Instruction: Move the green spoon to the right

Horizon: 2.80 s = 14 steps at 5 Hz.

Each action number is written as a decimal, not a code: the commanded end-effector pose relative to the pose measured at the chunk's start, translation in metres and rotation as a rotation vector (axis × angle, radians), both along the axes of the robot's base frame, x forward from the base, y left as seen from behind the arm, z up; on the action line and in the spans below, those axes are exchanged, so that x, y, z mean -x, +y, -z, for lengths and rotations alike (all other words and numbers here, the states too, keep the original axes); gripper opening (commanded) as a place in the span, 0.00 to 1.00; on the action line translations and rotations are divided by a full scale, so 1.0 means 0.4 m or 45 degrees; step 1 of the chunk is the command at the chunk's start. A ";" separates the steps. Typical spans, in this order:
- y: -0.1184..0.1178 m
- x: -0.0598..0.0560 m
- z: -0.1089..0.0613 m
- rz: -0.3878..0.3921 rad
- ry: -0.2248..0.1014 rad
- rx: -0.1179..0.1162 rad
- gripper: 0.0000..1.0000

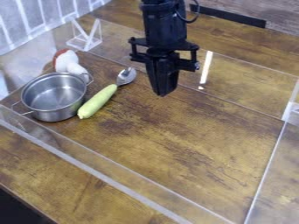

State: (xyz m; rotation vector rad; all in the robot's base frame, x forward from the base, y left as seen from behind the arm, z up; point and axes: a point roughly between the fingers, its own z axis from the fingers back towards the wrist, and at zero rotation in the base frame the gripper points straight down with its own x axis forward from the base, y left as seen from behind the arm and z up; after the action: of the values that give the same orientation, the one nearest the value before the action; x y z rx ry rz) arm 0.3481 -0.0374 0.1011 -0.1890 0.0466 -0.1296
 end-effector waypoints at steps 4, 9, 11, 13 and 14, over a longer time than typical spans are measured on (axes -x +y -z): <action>0.076 -0.028 0.011 0.065 -0.068 -0.103 1.00; 0.235 0.013 0.091 -0.043 -0.054 -0.191 1.00; 0.231 -0.002 0.101 -0.177 -0.035 -0.186 0.00; 0.144 -0.034 0.018 -0.273 -0.053 -0.091 0.00; 0.102 -0.056 -0.039 -0.239 -0.065 -0.038 0.00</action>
State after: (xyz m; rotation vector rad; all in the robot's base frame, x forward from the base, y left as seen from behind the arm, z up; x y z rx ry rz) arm 0.3663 0.0035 0.0867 -0.1623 0.0652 0.0622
